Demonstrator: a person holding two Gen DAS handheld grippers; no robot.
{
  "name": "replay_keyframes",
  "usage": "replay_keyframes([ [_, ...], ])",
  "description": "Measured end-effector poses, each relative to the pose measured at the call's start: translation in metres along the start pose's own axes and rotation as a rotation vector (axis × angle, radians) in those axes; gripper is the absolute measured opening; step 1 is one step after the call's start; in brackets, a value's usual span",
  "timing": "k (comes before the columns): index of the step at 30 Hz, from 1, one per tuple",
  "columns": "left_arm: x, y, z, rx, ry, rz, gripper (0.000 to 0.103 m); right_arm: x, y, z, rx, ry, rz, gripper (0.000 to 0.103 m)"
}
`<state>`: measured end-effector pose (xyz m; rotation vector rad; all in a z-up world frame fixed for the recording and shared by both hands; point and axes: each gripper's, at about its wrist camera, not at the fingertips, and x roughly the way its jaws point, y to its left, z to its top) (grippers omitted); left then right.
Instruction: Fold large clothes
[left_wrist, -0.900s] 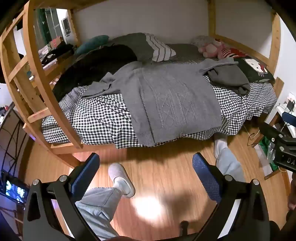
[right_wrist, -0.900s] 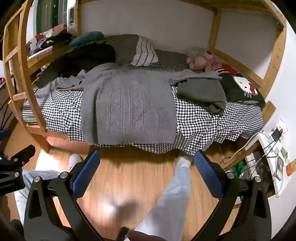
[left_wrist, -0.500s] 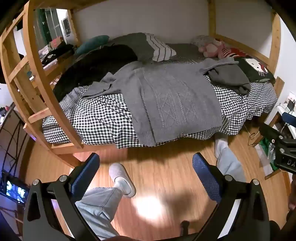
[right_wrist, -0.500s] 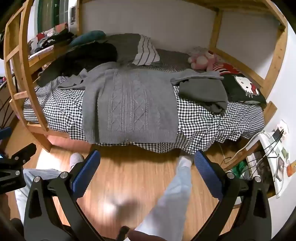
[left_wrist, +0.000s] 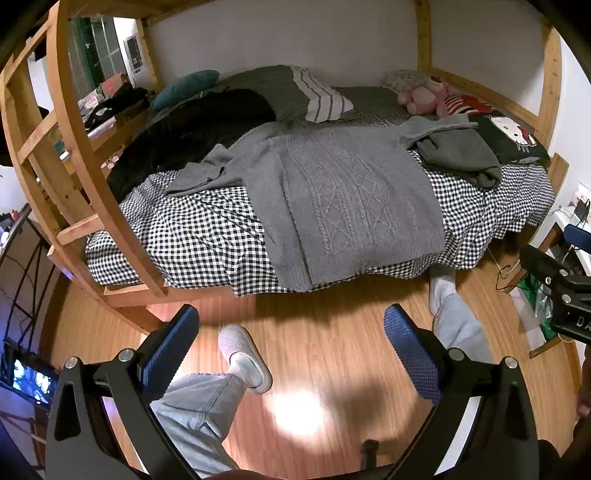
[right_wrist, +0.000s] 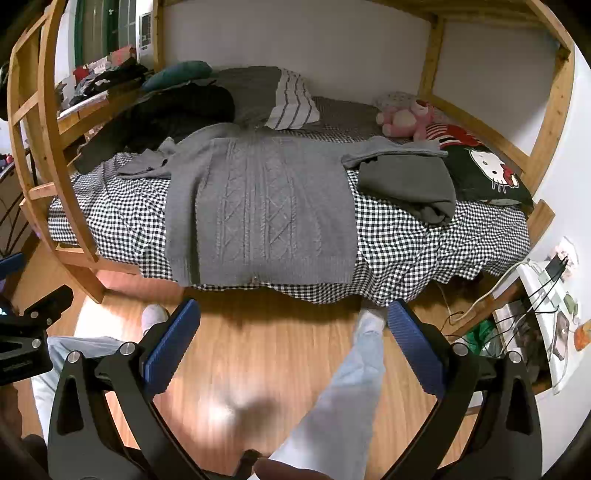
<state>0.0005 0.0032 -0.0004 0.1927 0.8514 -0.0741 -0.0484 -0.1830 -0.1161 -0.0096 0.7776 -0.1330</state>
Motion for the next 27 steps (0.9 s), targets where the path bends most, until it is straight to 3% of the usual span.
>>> replay_keyframes([
  [27,0.0000,-0.0001,-0.0006,0.007,-0.002,0.009,0.098,-0.0038,-0.0008,0.0011,0.005,-0.014,0.002,0.100],
])
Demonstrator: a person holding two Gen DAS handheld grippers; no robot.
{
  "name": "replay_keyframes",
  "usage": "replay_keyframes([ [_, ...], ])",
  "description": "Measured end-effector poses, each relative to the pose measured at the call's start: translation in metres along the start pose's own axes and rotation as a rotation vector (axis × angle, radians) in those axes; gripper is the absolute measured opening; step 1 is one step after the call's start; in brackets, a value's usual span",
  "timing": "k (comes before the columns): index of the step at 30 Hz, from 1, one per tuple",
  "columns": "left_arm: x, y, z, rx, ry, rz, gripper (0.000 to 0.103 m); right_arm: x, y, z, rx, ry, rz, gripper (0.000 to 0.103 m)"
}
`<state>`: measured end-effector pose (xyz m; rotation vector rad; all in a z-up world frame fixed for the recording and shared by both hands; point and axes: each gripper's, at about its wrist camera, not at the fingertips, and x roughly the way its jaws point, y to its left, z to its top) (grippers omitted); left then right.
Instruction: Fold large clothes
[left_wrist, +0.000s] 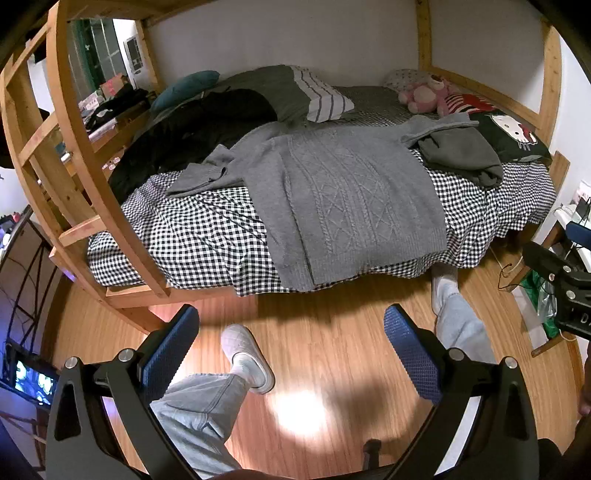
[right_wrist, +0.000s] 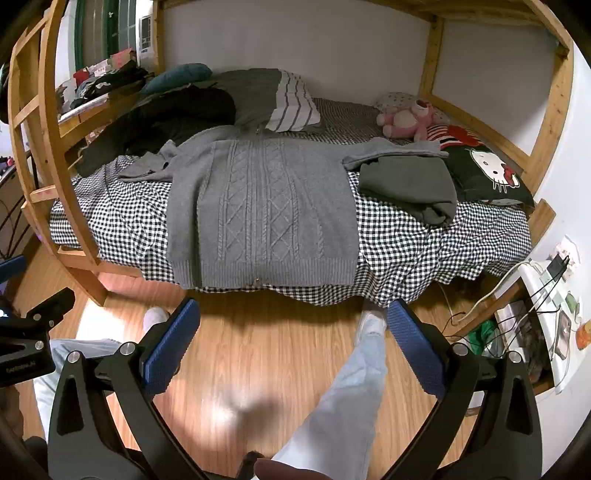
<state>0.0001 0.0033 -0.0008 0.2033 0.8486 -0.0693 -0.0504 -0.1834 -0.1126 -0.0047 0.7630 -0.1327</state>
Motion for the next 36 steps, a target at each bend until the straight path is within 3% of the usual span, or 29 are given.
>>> replay_keyframes([
  [36,0.0049,0.0055,-0.0080,0.021,0.004,0.030,0.098,0.0017,0.0041,-0.0024,-0.002,0.010,0.006,0.100],
])
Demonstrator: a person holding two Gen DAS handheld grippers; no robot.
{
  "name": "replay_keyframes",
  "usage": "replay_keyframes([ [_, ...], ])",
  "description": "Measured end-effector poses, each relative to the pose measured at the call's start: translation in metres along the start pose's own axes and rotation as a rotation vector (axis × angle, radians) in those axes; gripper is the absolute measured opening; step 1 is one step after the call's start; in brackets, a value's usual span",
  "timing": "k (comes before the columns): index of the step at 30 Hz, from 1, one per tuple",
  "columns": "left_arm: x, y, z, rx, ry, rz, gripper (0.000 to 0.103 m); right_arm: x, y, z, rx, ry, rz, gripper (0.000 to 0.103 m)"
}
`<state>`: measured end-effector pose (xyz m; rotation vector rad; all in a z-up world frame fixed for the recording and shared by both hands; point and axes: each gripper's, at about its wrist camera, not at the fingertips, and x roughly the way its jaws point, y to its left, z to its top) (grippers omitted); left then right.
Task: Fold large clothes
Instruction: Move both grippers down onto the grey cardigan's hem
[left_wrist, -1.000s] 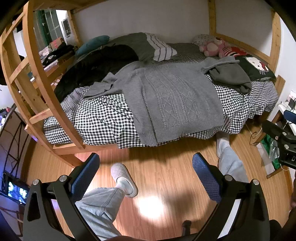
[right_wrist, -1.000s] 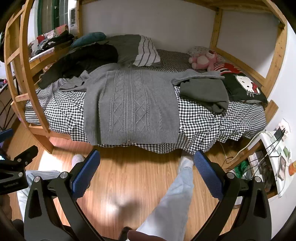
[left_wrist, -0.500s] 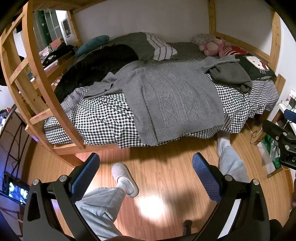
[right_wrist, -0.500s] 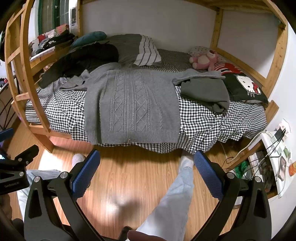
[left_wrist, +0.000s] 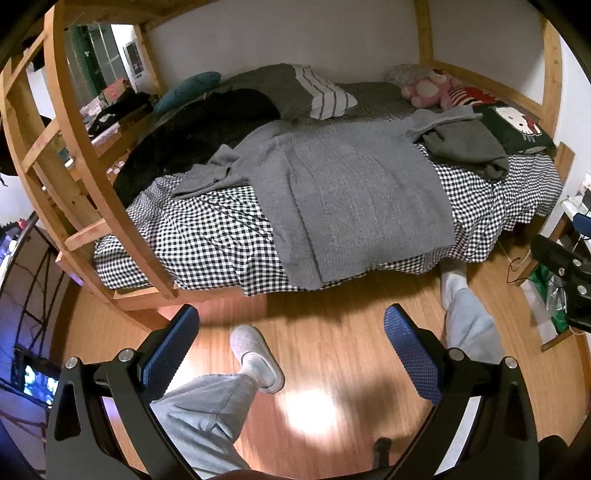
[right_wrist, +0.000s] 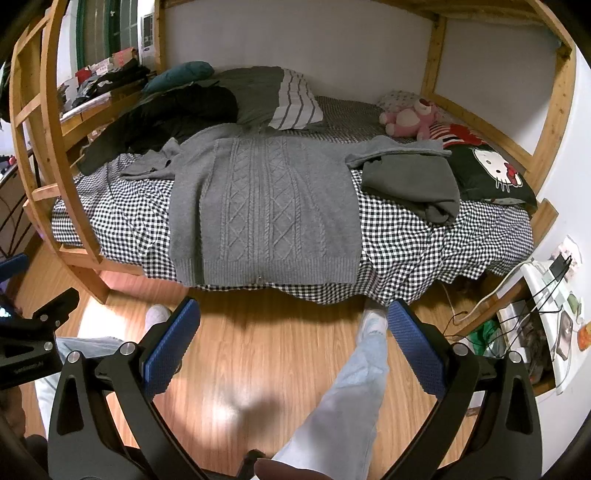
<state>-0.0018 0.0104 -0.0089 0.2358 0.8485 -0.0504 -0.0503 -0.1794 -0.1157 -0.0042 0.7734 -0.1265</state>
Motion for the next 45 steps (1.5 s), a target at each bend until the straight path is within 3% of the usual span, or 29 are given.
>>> replay_keyframes([
  [8,0.013,-0.005,0.011,0.029,-0.008,0.057,0.098,0.017,0.002,0.002,-0.002,0.021,0.030,0.100],
  [15,0.064,-0.002,0.034,0.023,0.046,0.052,0.098,0.062,0.001,0.012,-0.022,0.057,0.044,0.100],
  [26,0.184,0.002,0.109,0.043,0.071,0.052,0.098,0.194,0.022,0.086,-0.051,0.066,0.095,0.100],
  [33,0.263,0.014,0.152,0.054,0.094,0.074,0.098,0.276,0.041,0.128,-0.064,0.117,0.119,0.100],
  [38,0.300,0.031,0.177,0.001,0.112,0.076,0.098,0.323,0.055,0.165,-0.095,0.139,0.134,0.100],
  [45,0.365,0.072,0.205,-0.028,0.171,0.139,0.098,0.371,0.099,0.199,-0.177,0.155,0.192,0.100],
])
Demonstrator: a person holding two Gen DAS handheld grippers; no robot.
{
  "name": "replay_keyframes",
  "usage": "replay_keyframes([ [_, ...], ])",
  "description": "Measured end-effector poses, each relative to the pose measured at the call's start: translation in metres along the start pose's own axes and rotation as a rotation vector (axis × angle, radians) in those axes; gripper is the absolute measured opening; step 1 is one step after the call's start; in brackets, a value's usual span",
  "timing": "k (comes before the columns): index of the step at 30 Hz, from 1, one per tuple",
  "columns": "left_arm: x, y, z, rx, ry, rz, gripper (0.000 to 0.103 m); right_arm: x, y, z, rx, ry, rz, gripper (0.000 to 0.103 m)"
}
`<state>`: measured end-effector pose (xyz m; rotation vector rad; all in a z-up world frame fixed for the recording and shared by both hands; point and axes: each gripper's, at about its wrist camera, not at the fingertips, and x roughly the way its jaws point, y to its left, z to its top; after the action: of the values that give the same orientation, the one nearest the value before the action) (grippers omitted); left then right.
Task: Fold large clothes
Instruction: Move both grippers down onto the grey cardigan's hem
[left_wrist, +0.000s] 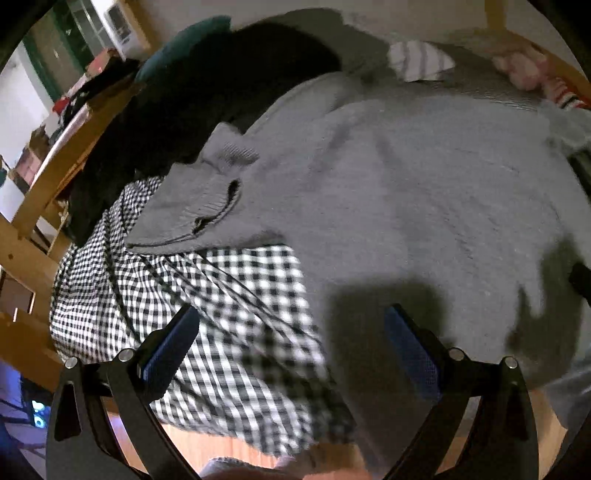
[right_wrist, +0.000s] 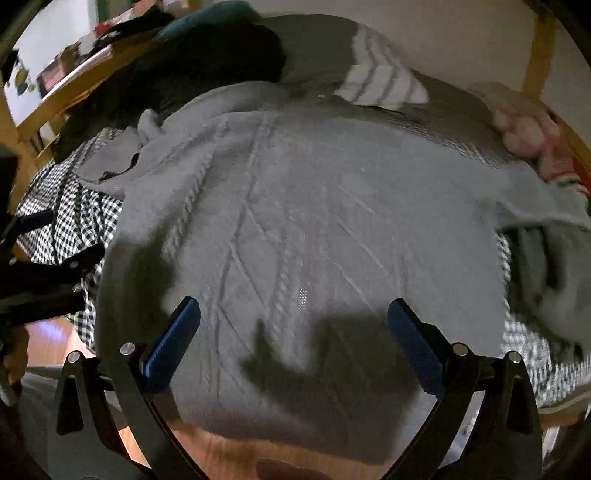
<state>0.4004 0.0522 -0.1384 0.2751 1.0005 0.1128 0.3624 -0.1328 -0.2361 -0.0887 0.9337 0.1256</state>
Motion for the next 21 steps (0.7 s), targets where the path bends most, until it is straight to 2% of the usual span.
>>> replay_keyframes([
  [5,0.052,0.039,0.031,-0.060,0.008,0.025,0.098,0.028,0.033,0.028,-0.076,-0.019,0.040,0.100],
  [8,0.086,0.071,0.050,-0.038,0.014,0.072,0.098,0.047,0.061,0.046,-0.125,-0.032,0.097,0.100],
  [9,0.097,0.085,0.055,-0.026,0.015,0.064,0.098,0.053,0.071,0.052,-0.144,-0.036,0.112,0.100],
  [11,0.111,0.108,0.061,-0.032,0.003,-0.057,0.098,0.065,0.098,0.066,-0.200,-0.049,0.140,0.100],
  [12,0.118,0.121,0.062,-0.041,-0.011,-0.192,0.098,0.070,0.110,0.072,-0.228,-0.054,0.150,0.100],
  [13,0.124,0.129,0.064,-0.038,-0.016,-0.247,0.098,0.076,0.129,0.079,-0.274,-0.064,0.164,0.100],
  [15,0.140,0.133,0.070,0.004,0.012,-0.240,0.099,0.083,0.154,0.087,-0.342,-0.077,0.178,0.100],
  [18,0.149,0.130,0.078,0.036,0.044,-0.278,0.099,0.095,0.189,0.097,-0.432,-0.094,0.198,0.100],
  [19,0.149,0.132,0.080,0.020,0.044,-0.302,0.098,0.101,0.201,0.101,-0.449,-0.097,0.202,0.100],
  [21,0.148,0.147,0.088,-0.045,0.048,-0.402,0.098,0.104,0.213,0.105,-0.465,-0.106,0.212,0.100],
])
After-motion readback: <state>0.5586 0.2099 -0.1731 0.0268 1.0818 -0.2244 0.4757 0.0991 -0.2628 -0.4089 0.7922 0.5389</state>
